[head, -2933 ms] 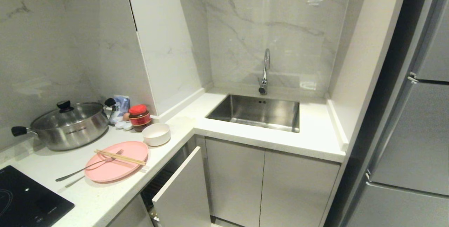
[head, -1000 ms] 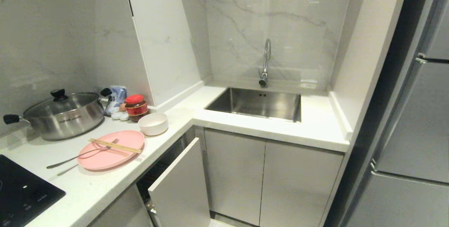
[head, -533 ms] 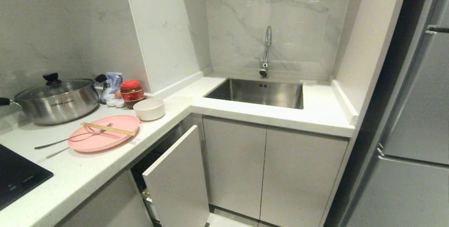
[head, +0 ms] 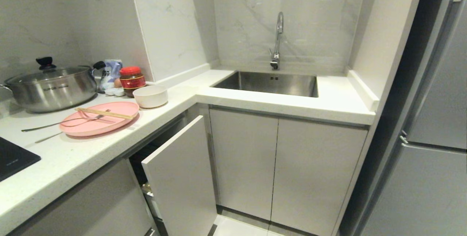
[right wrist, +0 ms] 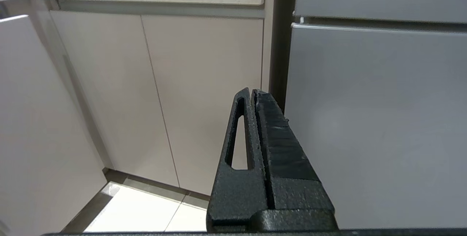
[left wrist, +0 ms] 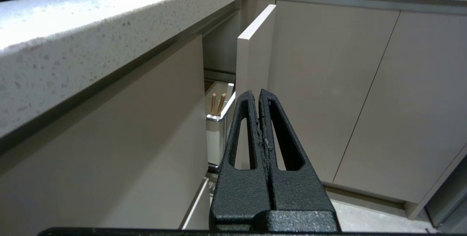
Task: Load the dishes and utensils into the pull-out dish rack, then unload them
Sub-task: Open the cupboard
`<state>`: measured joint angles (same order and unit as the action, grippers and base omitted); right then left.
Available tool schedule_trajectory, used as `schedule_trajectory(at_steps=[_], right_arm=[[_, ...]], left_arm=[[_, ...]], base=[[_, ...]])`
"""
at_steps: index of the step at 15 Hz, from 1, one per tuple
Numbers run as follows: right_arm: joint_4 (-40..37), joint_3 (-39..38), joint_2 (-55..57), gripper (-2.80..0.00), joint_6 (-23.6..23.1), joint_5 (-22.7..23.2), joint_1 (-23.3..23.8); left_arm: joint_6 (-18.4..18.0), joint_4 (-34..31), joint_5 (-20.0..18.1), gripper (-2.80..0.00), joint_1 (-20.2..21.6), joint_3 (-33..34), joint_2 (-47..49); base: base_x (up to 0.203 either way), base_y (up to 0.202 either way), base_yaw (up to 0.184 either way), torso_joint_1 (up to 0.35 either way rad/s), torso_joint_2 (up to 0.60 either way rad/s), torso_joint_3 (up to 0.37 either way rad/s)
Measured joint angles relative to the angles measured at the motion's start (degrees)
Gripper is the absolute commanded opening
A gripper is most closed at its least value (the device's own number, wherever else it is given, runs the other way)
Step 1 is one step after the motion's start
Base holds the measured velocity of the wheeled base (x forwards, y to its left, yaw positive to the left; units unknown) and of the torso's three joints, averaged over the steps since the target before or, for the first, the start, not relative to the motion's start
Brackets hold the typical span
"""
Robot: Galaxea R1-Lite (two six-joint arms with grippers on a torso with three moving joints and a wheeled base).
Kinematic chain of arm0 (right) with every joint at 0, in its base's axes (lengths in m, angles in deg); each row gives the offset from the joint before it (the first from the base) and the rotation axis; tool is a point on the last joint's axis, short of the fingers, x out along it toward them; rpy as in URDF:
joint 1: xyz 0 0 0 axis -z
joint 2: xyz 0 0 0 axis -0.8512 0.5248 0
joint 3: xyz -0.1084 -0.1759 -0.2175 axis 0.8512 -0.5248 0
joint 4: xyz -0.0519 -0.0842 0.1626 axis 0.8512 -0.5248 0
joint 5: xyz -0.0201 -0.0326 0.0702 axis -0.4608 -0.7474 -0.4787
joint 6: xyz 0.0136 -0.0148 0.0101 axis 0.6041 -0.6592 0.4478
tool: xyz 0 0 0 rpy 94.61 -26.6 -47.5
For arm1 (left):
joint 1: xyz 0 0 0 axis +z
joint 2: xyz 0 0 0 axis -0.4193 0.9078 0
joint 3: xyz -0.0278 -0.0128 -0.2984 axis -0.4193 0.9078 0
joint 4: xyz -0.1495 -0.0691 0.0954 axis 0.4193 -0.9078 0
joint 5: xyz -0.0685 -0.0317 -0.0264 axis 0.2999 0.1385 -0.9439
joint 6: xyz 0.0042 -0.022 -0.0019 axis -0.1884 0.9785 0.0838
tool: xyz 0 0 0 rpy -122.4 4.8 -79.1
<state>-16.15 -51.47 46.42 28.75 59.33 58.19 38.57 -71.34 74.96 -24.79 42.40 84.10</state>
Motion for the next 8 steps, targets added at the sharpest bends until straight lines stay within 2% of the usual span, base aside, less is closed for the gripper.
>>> schedule_trajectory(at_steps=[8], right_arm=[[0.02,0.0,0.0,-2.8,-0.02,0.0,0.0]], left_arm=[[0.0,0.0,0.05,-2.8,0.0,0.0,0.0]], base=[[0.0,0.0,0.0,-0.005,0.01,0.008]])
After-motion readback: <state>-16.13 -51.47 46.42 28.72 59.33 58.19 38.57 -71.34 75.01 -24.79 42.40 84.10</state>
